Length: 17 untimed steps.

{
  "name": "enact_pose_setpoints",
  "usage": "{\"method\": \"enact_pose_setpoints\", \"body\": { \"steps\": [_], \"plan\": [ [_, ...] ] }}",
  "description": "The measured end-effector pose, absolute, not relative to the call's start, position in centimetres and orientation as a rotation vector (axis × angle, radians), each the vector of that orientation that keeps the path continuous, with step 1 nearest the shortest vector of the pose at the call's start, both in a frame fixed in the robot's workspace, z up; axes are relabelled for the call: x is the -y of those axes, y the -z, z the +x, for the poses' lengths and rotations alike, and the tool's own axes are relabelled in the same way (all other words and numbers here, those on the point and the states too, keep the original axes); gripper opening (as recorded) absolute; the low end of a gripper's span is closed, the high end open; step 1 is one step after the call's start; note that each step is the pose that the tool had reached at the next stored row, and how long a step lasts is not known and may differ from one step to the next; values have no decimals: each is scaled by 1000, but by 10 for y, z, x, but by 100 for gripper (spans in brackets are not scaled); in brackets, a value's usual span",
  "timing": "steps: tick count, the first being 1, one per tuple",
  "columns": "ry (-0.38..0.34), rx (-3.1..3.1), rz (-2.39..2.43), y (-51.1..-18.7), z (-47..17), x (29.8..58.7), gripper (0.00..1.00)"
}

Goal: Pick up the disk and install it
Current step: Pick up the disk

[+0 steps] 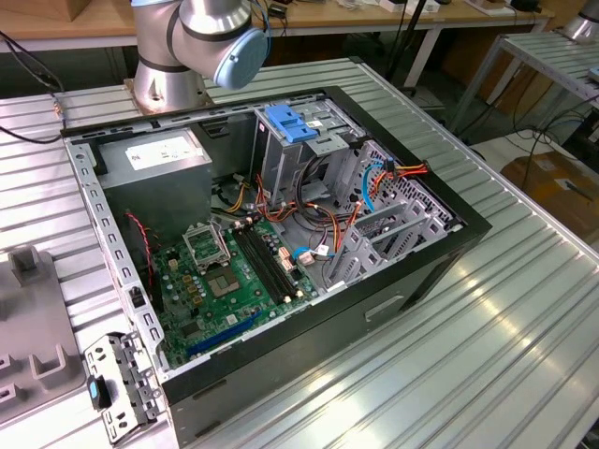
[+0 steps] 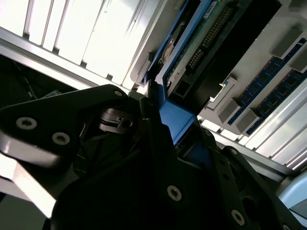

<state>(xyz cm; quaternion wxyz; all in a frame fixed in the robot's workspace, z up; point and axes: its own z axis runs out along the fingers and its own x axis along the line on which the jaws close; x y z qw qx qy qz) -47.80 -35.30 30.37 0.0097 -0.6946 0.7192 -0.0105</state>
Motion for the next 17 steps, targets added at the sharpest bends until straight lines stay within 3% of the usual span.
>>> {"method": "enact_pose_setpoints", "body": {
  "steps": [17],
  "plan": [
    [35,-2247,-2170,-321,-478,353,37]
  ]
}}
